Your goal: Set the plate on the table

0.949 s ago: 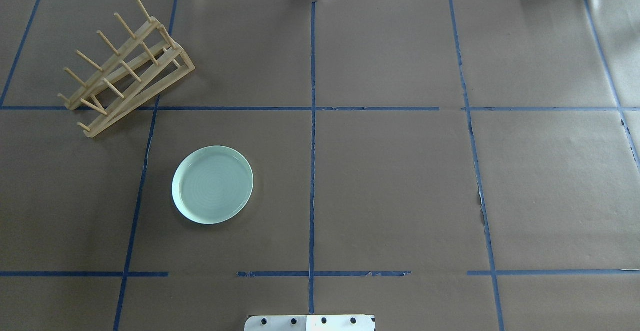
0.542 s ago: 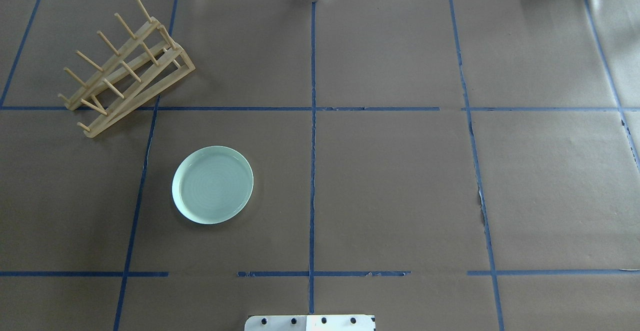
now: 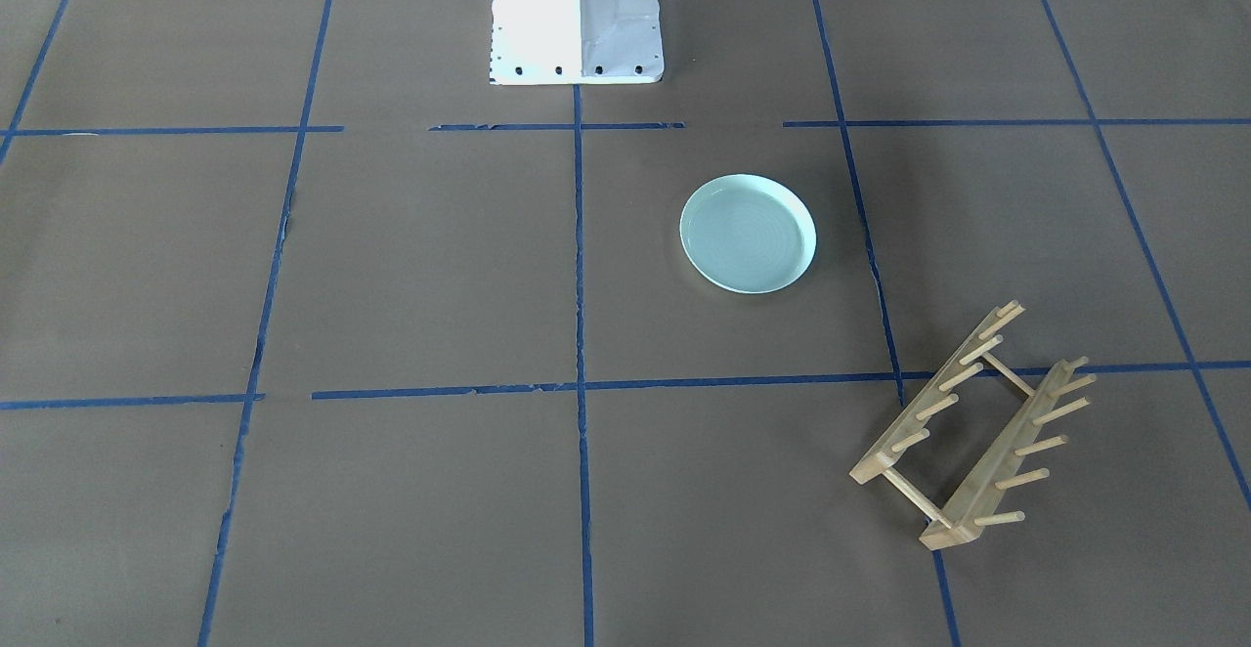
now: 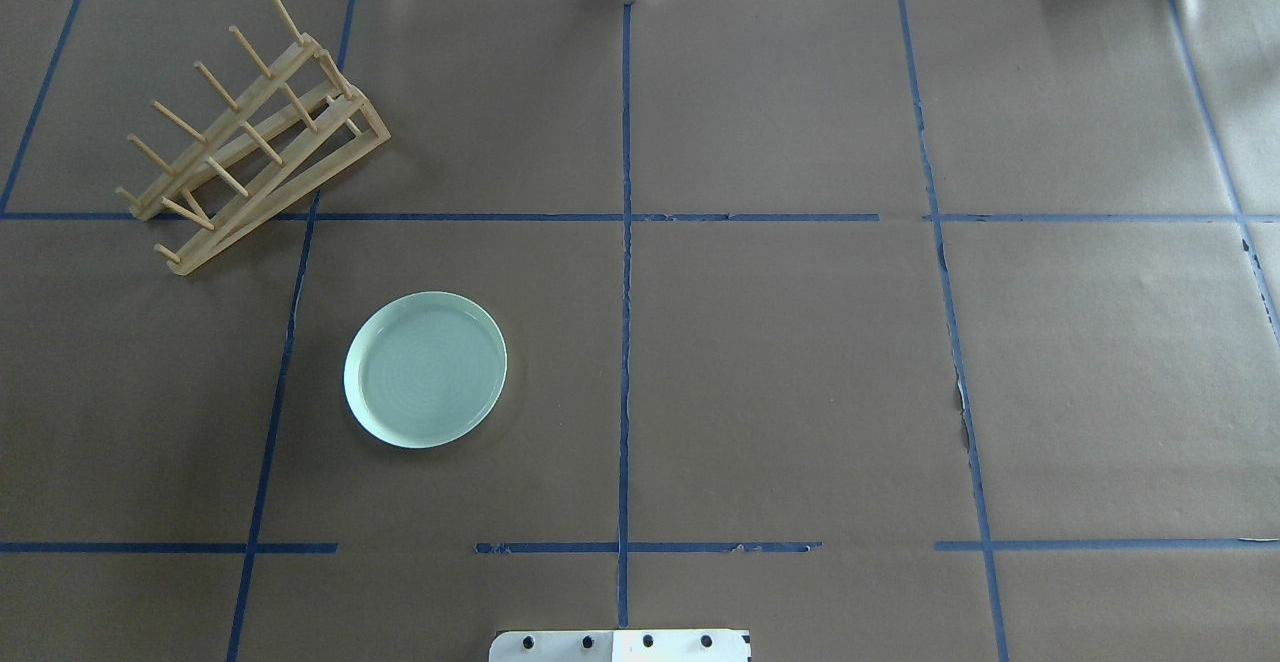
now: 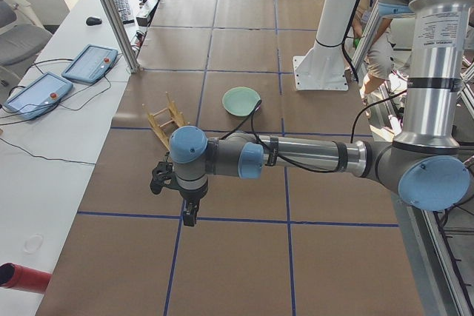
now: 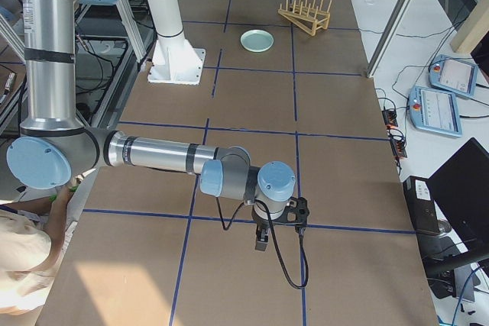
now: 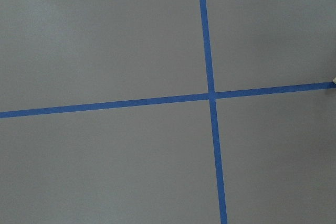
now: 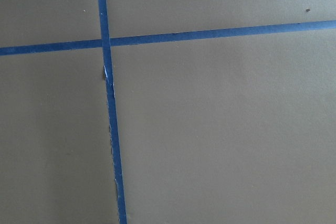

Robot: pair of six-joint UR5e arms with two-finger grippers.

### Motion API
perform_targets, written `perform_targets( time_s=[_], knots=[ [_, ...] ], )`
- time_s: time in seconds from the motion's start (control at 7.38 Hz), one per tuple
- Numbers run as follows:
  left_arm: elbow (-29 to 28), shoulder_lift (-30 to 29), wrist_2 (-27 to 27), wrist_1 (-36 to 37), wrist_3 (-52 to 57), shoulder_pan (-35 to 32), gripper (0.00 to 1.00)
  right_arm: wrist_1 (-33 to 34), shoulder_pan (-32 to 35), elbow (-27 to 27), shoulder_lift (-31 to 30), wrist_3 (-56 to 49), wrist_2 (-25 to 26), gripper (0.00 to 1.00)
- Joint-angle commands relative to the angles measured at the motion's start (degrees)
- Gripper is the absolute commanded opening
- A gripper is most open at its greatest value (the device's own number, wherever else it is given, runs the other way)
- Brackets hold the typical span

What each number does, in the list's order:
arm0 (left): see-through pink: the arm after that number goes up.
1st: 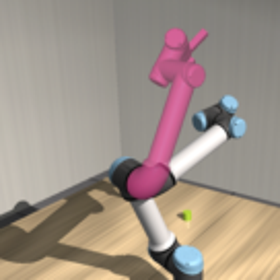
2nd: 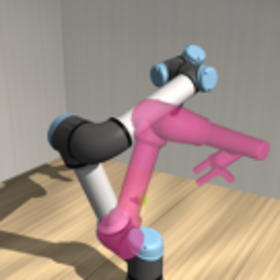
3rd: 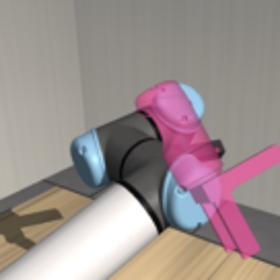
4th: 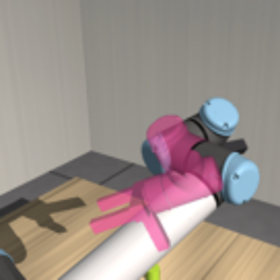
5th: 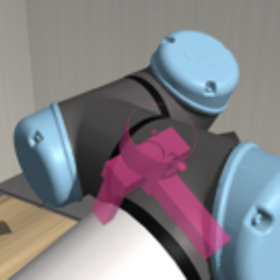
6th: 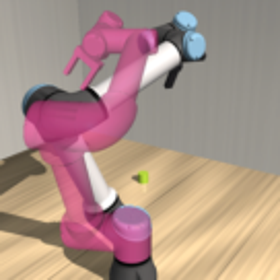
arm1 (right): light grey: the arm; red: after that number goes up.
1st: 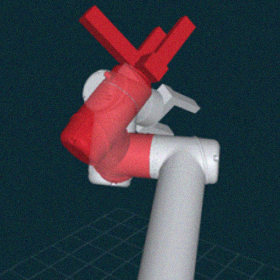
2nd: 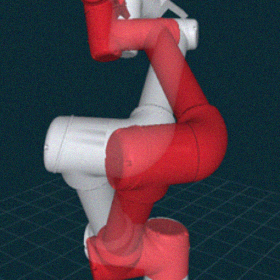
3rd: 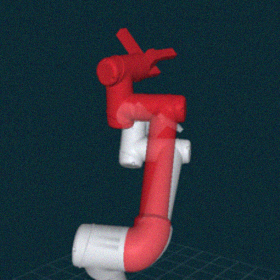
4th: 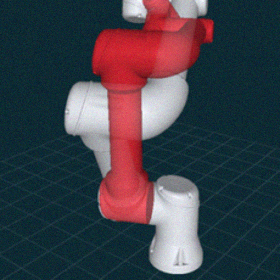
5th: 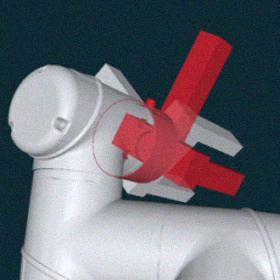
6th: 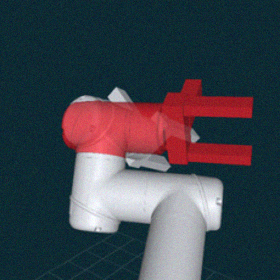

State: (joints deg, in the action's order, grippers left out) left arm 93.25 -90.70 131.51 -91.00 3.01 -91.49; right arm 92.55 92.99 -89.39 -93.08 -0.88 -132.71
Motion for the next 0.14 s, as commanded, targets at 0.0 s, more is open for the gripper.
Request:
perform_targets(
  time_s=[0.0],
  knots=[
    [-0.1, 0.0, 0.1, -0.1, 0.0, 0.1, 1.00, 0.0, 0.0, -0.1, 0.0, 0.0, 0.0, 1.00]
  ],
)
